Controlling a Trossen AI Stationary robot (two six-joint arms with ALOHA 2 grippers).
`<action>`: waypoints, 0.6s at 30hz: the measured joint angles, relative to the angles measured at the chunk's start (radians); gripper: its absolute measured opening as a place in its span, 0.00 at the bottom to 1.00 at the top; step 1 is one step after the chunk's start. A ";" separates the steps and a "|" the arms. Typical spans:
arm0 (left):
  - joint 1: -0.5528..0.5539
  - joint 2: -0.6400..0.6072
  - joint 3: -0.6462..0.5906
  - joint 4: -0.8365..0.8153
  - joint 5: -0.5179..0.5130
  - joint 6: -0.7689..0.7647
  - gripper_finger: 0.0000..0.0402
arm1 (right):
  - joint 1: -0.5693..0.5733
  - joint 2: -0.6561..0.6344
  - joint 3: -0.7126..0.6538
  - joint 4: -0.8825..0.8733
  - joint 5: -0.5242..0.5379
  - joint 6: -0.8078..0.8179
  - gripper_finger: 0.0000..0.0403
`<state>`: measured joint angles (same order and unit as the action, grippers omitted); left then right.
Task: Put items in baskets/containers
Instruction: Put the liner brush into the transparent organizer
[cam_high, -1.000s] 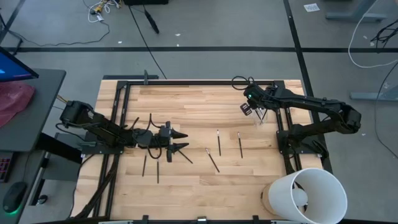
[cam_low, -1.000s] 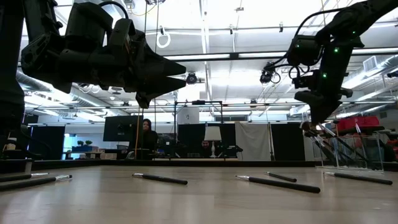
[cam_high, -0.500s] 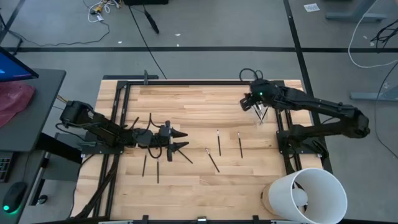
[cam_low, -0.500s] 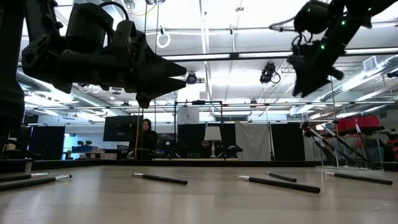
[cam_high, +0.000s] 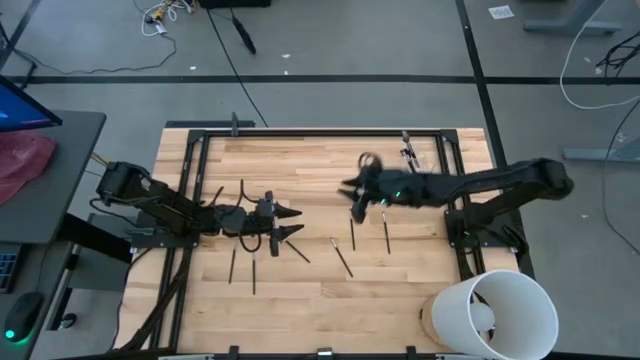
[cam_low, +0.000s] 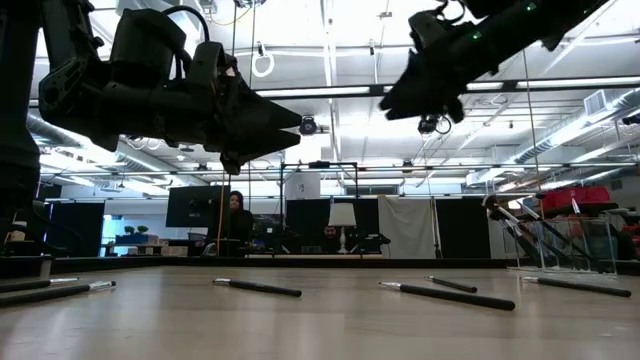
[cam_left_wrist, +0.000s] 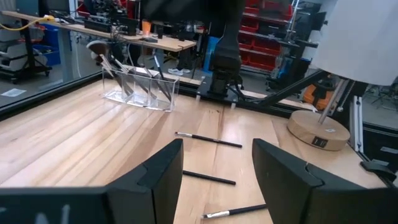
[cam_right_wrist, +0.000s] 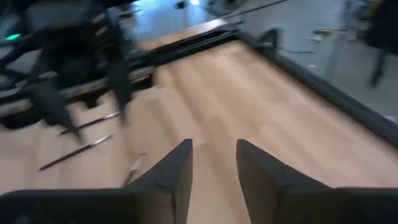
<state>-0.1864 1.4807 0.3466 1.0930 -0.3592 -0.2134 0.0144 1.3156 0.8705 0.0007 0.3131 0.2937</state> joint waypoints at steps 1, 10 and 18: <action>0.000 -0.001 0.000 -0.010 0.000 -0.002 0.49 | 0.024 0.035 -0.006 0.036 0.000 0.000 0.30; -0.015 -0.003 0.000 -0.135 0.003 -0.056 0.49 | 0.188 0.369 -0.016 0.337 0.000 0.012 0.28; -0.040 -0.033 0.000 -0.451 0.099 -0.341 0.48 | 0.256 0.580 -0.017 0.627 0.001 0.019 0.28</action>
<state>-0.2265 1.4478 0.3470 0.6417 -0.2600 -0.5547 0.2707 1.8955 0.8536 0.6279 0.3141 0.3130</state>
